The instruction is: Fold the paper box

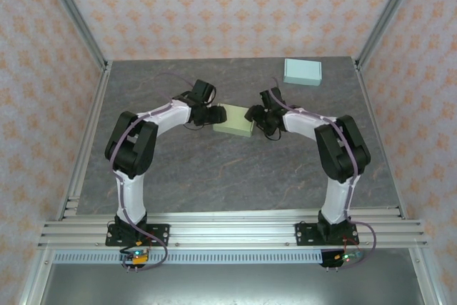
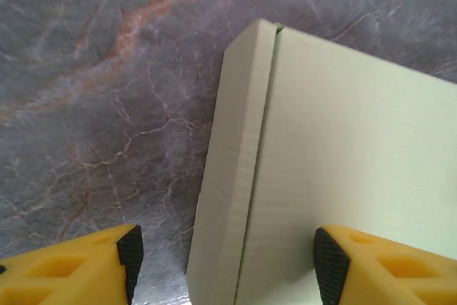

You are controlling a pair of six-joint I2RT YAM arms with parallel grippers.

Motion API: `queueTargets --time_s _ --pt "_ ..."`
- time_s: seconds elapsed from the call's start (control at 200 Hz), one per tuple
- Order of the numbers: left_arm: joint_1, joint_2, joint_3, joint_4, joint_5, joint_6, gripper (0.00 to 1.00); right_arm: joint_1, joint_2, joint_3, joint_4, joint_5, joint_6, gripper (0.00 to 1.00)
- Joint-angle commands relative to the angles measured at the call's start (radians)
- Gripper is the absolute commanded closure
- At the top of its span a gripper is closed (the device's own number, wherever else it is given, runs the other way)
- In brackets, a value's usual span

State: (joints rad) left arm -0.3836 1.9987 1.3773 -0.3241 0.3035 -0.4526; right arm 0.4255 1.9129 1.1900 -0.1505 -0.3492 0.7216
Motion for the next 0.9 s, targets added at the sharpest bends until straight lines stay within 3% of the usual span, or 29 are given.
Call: queueTargets --time_s 0.0,0.065,0.3,0.506,0.726,0.806,0.896 --pt "0.005 0.017 0.040 -0.046 0.009 0.053 0.37 0.018 0.050 0.074 -0.011 -0.030 -0.078 0.39" --pt "0.005 0.035 0.046 -0.042 0.026 0.053 0.39 0.017 0.077 0.103 -0.004 -0.043 -0.095 0.44" --pt "0.006 0.057 0.089 0.049 0.113 -0.002 0.43 0.006 0.138 0.198 0.051 -0.072 -0.099 0.46" --pt "0.027 0.183 0.361 -0.029 0.135 -0.007 0.44 -0.041 0.245 0.412 0.026 -0.074 -0.109 0.46" --pt "0.075 0.379 0.675 -0.114 0.109 0.006 0.42 -0.077 0.469 0.775 -0.059 -0.056 -0.148 0.45" --pt "0.084 0.432 0.732 -0.112 0.086 0.007 0.39 -0.087 0.536 0.859 -0.040 -0.058 -0.156 0.44" --pt "0.093 0.443 0.754 -0.097 0.057 0.000 0.27 -0.089 0.576 0.938 -0.064 -0.045 -0.165 0.37"
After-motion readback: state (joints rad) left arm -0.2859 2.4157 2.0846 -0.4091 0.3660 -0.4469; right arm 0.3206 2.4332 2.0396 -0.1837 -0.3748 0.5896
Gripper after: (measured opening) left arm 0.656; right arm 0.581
